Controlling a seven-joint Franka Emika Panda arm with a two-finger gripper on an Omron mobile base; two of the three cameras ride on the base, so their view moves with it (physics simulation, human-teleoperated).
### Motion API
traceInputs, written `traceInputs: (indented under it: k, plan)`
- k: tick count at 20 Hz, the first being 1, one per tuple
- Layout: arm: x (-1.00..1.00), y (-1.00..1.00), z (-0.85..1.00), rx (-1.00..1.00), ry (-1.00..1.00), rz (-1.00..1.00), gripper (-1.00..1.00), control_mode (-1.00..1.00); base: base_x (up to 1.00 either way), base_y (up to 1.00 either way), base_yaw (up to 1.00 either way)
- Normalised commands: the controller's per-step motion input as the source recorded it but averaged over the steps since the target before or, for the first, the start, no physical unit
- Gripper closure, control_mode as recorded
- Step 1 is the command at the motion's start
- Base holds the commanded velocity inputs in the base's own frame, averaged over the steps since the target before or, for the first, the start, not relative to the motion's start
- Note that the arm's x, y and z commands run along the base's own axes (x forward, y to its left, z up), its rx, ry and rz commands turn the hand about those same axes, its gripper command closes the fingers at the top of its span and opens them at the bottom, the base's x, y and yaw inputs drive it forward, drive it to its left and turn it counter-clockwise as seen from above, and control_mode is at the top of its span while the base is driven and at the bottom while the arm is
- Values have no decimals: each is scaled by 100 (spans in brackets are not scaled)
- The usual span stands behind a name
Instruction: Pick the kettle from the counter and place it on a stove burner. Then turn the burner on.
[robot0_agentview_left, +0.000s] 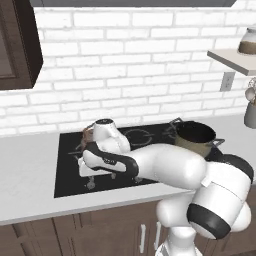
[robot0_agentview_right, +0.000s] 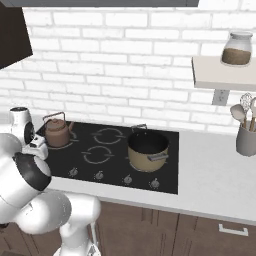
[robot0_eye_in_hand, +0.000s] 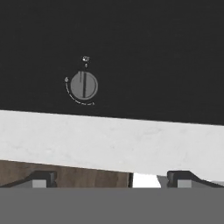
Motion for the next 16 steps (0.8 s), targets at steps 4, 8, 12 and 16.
traceInputs:
  k: [4,8,12,16]
  plan:
    - [57,54,-34,0,11,0,-100,-100,0,0,0]
    - [52,46,-29,-1,14,0,-100,-100,0,0,0]
    - [31,26,-18,-6,15,-1,-100,-100,0,0,0]
    - [6,7,-19,-13,13,-8,-100,-100,0,0,0]
